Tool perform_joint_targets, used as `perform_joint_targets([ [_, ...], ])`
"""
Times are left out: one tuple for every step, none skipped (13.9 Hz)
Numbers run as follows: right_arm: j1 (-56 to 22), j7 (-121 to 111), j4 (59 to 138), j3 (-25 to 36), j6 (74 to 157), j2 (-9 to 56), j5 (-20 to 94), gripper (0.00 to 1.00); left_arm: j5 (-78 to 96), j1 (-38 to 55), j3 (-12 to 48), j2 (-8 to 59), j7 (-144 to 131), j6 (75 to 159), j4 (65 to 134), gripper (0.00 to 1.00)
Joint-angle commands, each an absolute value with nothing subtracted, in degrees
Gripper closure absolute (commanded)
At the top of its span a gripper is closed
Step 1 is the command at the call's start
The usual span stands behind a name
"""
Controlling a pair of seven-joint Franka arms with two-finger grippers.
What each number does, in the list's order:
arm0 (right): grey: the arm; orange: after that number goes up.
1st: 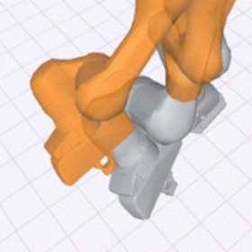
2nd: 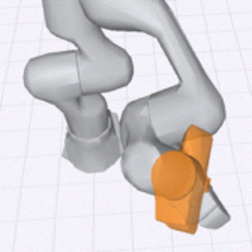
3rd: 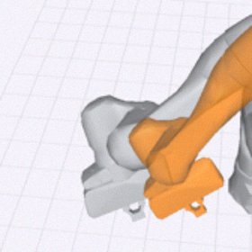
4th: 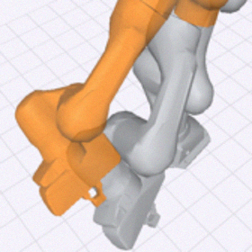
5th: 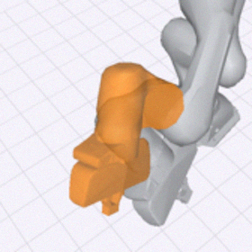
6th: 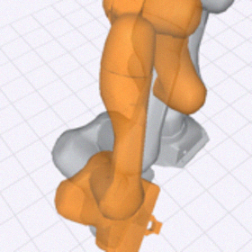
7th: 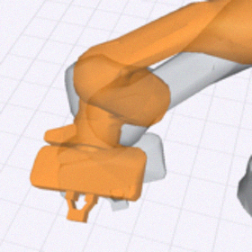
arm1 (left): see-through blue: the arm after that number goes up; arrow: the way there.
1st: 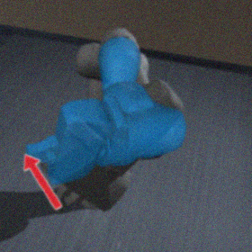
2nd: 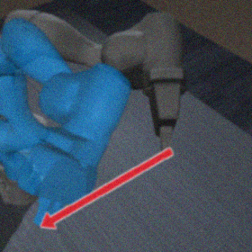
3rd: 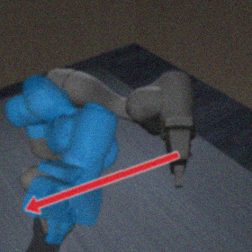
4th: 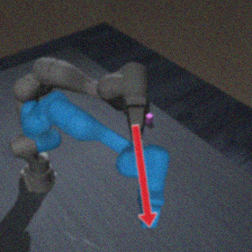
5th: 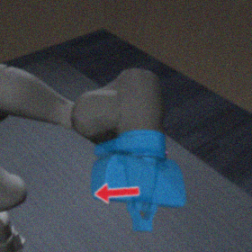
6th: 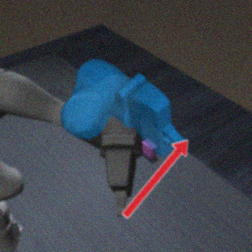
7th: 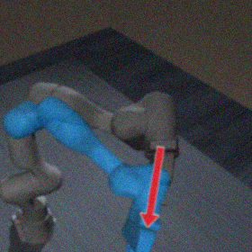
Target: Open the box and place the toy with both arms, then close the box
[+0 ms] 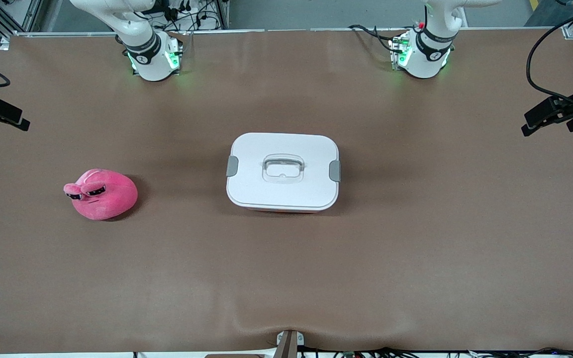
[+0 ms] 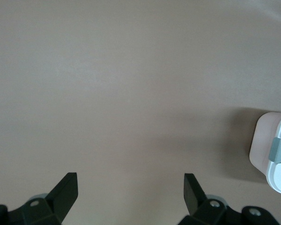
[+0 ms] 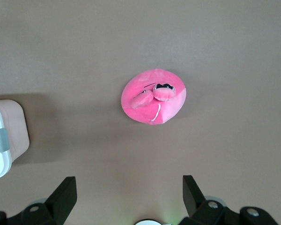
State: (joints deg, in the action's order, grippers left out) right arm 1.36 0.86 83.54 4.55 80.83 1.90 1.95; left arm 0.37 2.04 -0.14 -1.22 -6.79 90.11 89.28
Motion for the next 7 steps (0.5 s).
perform_joint_targets([
  [2.7,1.4,83.0,3.9,80.7,1.8,1.9,0.0,-0.2,2.2,-0.3,-1.4,-7.0,89.0,88.5,0.0],
  [2.6,1.4,83.0,3.9,80.8,1.9,1.9,0.0,-0.1,2.2,-0.3,-1.4,-6.9,89.0,88.5,0.0],
  [2.5,1.4,83.0,3.9,80.7,1.9,1.9,0.0,-0.3,2.2,-0.3,-1.3,-6.9,89.0,88.4,0.0],
  [2.5,1.4,83.0,3.9,80.5,1.8,1.9,0.0,-0.7,2.2,-0.4,-1.1,-7.1,89.0,87.8,0.0],
  [2.8,1.4,83.1,3.9,80.2,1.8,1.9,0.0,-0.9,2.2,-0.4,-0.9,-7.1,88.9,87.0,0.0],
  [3.0,1.3,83.1,4.0,80.3,1.9,1.9,0.0,-0.8,2.2,-0.4,-0.9,-7.1,88.6,87.0,0.0],
  [3.1,1.1,83.1,4.0,80.7,1.9,1.9,0.0,-0.8,2.2,-0.4,-0.9,-7.2,88.5,87.1,0.0],
])
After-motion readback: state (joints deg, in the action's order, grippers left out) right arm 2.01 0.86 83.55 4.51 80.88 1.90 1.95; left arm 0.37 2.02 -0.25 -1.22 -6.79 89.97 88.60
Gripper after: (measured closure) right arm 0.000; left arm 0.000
